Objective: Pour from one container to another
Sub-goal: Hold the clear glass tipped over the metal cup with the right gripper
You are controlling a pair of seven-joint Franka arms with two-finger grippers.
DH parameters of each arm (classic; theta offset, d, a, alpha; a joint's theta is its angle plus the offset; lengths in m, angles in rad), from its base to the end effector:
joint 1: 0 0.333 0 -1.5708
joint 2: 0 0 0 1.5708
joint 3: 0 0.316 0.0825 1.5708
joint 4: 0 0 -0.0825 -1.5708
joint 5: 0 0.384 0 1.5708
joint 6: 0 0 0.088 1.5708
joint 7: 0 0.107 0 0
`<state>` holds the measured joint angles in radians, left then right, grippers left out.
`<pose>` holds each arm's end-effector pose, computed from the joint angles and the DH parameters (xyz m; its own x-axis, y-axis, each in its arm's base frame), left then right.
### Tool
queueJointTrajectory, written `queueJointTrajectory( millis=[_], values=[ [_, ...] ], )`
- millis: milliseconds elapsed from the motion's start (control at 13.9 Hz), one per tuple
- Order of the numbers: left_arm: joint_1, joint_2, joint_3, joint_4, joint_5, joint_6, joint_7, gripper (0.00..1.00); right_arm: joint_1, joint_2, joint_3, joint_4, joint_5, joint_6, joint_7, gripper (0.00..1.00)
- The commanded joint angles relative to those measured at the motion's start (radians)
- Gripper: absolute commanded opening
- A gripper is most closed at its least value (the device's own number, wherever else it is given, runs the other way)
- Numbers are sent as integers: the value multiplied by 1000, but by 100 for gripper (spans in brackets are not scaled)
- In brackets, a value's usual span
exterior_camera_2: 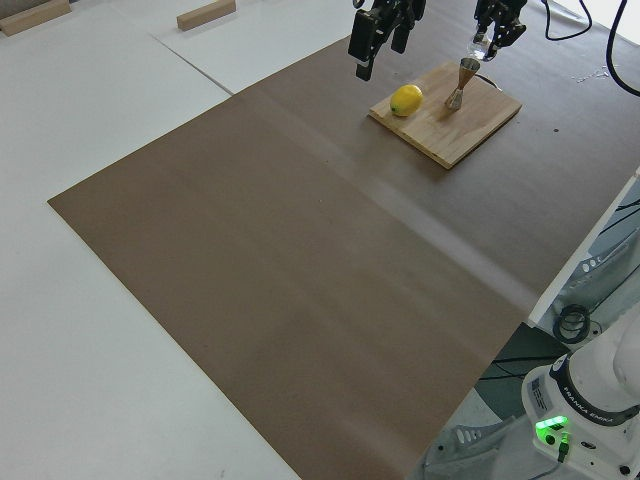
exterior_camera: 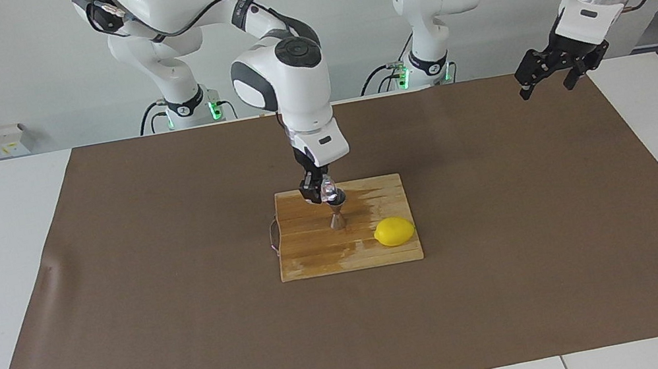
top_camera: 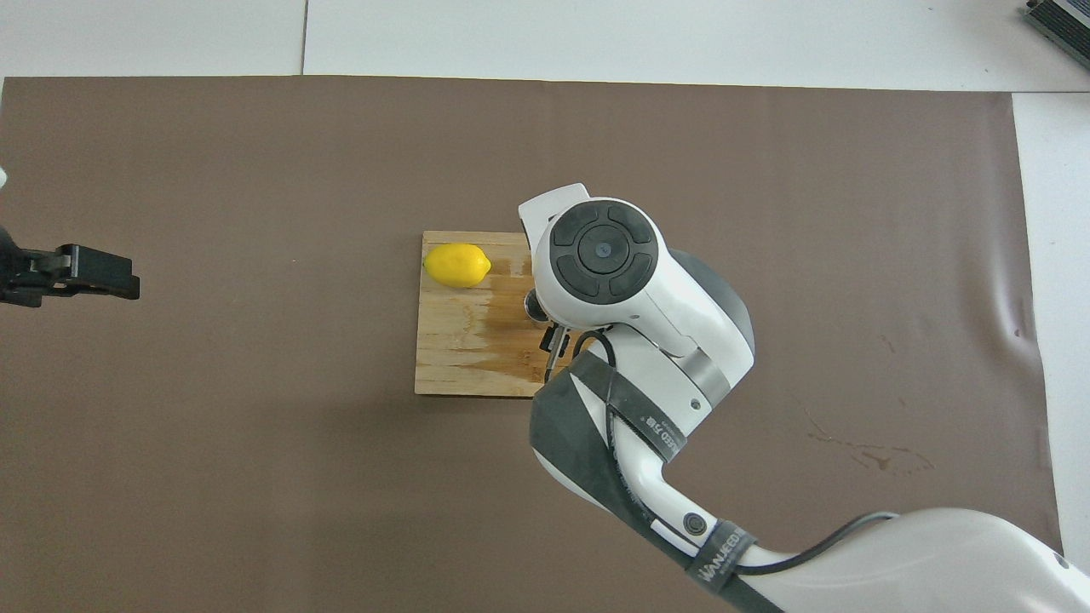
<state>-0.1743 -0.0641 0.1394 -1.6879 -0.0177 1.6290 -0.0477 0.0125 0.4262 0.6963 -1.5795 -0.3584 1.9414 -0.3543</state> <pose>0.5383 -0.0183 0.6088 0.9999 0.0136 0.0033 0.0135 -0.9996 0.0268 0.5564 0.3655 0.4414 0.4193 0.9078 0.0118 0.9046 -0.4189 0.0791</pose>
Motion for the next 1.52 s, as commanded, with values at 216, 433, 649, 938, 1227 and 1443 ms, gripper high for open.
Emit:
queueJointTrajectory(
  millis=[216, 433, 649, 938, 1227, 1443],
  values=[
    [1, -25, -3, -27, 21, -5, -14, 100, 17, 42, 23, 64, -65, -64, 52, 10],
    [1, -25, -3, -27, 21, -5, -14, 100, 18, 42, 22, 66, -71, -67, 52, 10],
    [1, -25, -3, -27, 21, -5, -14, 100, 20, 43, 25, 66, -88, -76, 74, 10],
    [1, -25, -3, -27, 21, -5, -14, 100, 24, 43, 29, 67, -96, -81, 75, 10],
    [1, -25, -3, -27, 21, -5, -14, 100, 24, 48, 29, 73, -103, -82, 87, 10],
    [1, -25, -3, -27, 21, -5, -14, 100, 26, 52, 29, 81, -109, -82, 89, 10]
  ],
)
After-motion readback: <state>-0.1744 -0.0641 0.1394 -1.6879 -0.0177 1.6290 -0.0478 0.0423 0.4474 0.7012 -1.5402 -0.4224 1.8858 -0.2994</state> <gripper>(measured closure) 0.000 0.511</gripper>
